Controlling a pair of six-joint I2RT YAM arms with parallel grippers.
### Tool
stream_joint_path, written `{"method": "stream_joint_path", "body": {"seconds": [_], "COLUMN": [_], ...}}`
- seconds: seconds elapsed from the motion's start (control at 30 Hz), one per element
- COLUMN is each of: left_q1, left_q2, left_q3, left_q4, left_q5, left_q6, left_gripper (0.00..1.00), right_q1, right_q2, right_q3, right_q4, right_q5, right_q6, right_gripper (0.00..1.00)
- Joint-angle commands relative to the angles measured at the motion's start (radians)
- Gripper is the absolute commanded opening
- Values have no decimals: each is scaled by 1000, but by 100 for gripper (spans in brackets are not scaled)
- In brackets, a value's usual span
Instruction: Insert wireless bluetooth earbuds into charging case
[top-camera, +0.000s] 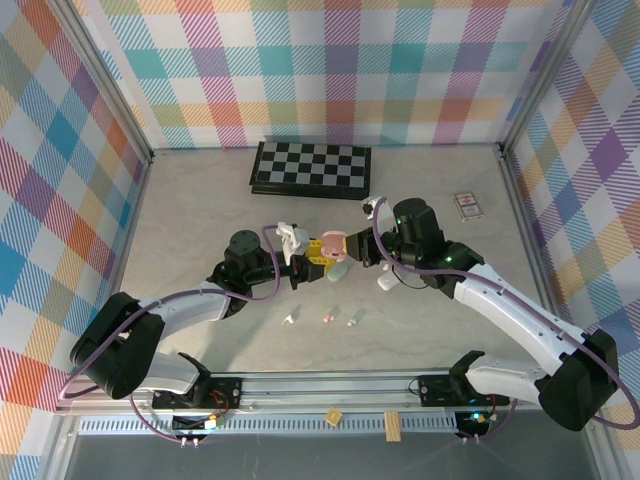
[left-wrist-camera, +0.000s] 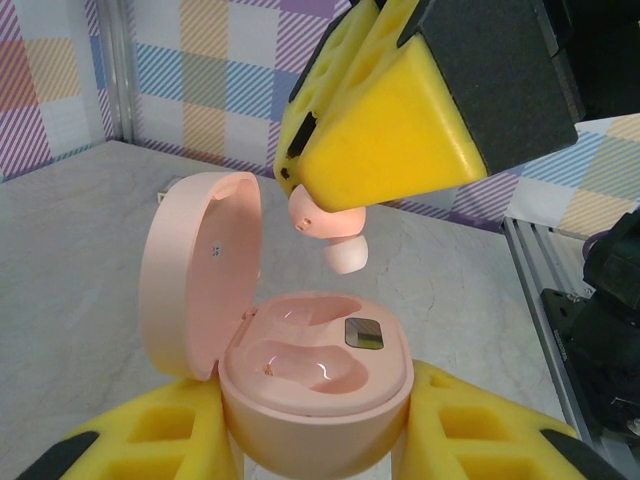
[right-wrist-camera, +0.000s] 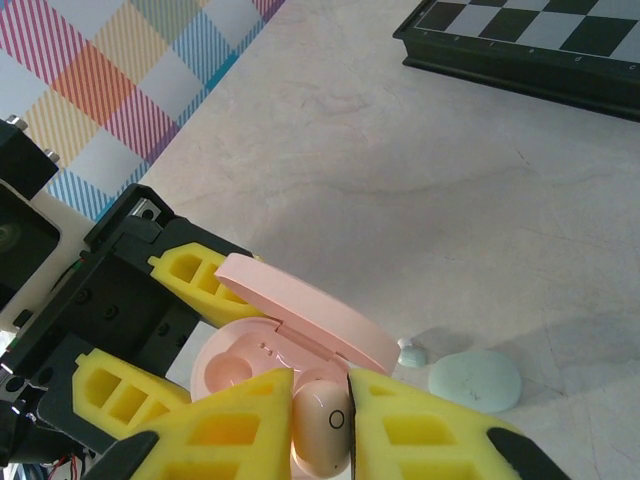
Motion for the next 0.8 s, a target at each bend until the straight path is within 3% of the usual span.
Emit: {"method": "stream_joint_path", "body": {"seconds": [0.0, 0.77], "left_q1": [-15, -19], "left_q2": [-16, -35], "left_q3": [23, 17], "left_q4": [52, 75], "left_q5": [20, -4], "left_q6": [-12, -32], "left_gripper": [27, 26], "right_q1": [6, 7], "right_q2": [5, 44], "right_q3": [21, 7], "right_q4": [37, 22], "right_q5": [-38, -58], "right_q6": [-14, -46], "right_gripper": [19, 19]}}
